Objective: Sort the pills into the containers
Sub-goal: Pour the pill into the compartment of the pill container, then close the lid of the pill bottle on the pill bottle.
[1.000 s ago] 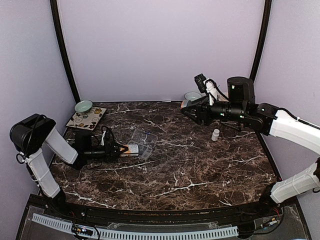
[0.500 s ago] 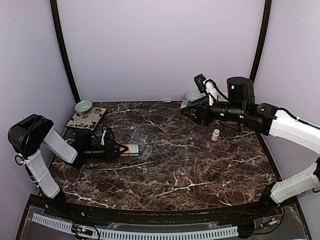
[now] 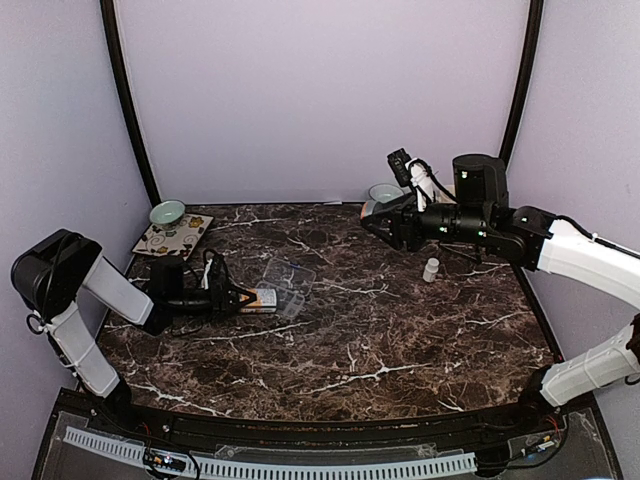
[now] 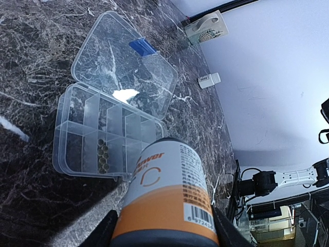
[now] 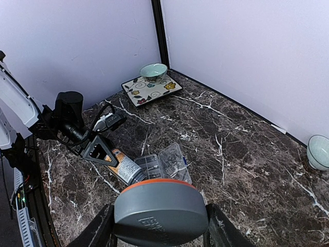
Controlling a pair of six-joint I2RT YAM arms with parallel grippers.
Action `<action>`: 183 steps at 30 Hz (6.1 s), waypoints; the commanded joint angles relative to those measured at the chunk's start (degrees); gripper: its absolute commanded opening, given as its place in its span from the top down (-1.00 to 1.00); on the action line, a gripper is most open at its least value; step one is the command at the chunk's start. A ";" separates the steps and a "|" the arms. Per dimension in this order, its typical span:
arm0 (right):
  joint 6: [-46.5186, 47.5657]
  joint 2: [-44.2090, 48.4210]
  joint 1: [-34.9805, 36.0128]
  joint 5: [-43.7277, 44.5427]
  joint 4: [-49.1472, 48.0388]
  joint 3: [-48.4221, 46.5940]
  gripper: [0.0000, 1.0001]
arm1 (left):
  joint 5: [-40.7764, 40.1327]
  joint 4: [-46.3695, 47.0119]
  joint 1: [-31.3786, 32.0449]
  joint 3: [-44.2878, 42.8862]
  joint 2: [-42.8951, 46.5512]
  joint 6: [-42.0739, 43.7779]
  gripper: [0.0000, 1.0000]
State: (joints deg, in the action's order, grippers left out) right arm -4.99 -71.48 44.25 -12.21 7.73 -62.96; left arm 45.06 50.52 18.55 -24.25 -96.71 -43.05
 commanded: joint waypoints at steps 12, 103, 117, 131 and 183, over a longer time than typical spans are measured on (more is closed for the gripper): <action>0.25 -0.34 0.56 -0.55 -2.46 -0.13 0.33 | -0.58 -1.67 0.20 -0.97 2.74 1.82 1.00; 0.33 -1.20 0.56 -1.06 -2.82 0.03 0.34 | -5.77 -17.75 2.58 -5.61 8.48 9.84 1.00; 0.42 -1.31 0.57 -1.05 -2.72 -0.39 0.34 | -6.84 -19.15 3.01 -6.80 8.49 10.68 1.00; 0.73 -1.82 0.55 -0.96 -2.85 -0.47 0.34 | -5.44 -14.09 3.04 -4.55 7.69 8.41 1.00; -2.77 -1.80 1.84 -3.19 -1.37 -2.69 0.35 | 7.94 29.71 0.96 -1.76 5.10 -25.35 1.00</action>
State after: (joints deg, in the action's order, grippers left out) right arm -6.66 -73.21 45.43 -13.76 7.77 -63.33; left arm 50.92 67.90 19.77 -23.79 -90.54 -60.75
